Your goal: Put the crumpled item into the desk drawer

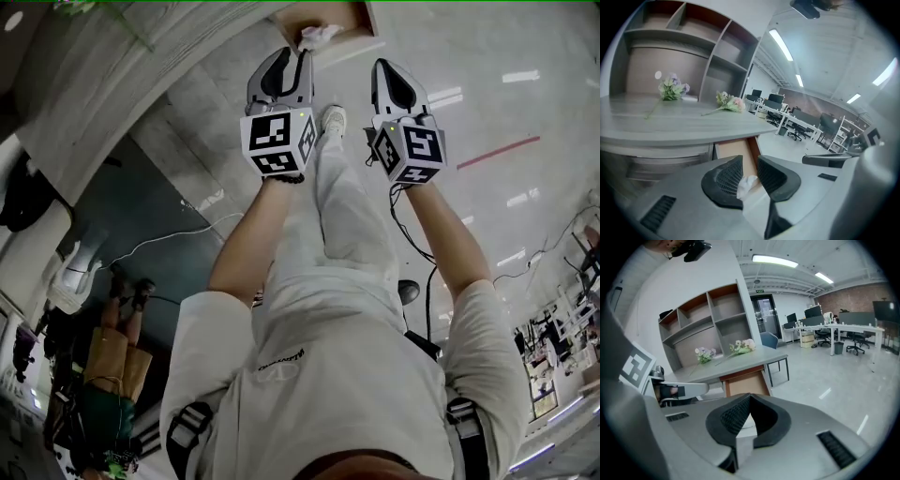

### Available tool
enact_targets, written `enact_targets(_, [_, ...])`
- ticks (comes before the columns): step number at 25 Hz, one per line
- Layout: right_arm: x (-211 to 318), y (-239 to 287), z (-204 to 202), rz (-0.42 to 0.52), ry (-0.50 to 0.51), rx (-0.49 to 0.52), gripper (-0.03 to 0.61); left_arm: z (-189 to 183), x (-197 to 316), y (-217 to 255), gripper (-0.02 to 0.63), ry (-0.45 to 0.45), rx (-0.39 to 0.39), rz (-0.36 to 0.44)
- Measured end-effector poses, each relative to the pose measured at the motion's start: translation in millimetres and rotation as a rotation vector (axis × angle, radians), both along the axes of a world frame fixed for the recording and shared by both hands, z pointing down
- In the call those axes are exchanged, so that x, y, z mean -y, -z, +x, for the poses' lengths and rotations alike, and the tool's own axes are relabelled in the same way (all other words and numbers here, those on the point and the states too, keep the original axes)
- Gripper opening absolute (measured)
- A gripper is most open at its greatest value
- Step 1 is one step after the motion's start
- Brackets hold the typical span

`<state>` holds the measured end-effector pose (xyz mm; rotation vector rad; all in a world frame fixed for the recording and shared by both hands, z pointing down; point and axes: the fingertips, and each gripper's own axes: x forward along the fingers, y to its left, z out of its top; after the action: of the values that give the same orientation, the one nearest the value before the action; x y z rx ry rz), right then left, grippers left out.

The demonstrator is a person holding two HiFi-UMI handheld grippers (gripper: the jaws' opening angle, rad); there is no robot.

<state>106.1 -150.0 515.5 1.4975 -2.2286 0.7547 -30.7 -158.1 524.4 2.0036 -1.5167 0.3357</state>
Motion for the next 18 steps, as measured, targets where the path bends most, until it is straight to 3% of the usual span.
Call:
enact_targets(10, [-26.1, 114.8, 25.3, 0.04, -0.001, 0.009, -0.002, -38.1, -29.7, 109.6, 0.003, 0.004, 0.056, 0.071])
enact_targets(18, [-35.6, 215.5, 12.4, 0.12, 0.022, 0.052, -0.002, -47.6, -53.2, 195.7, 0.002, -0.035, 0.052, 0.126])
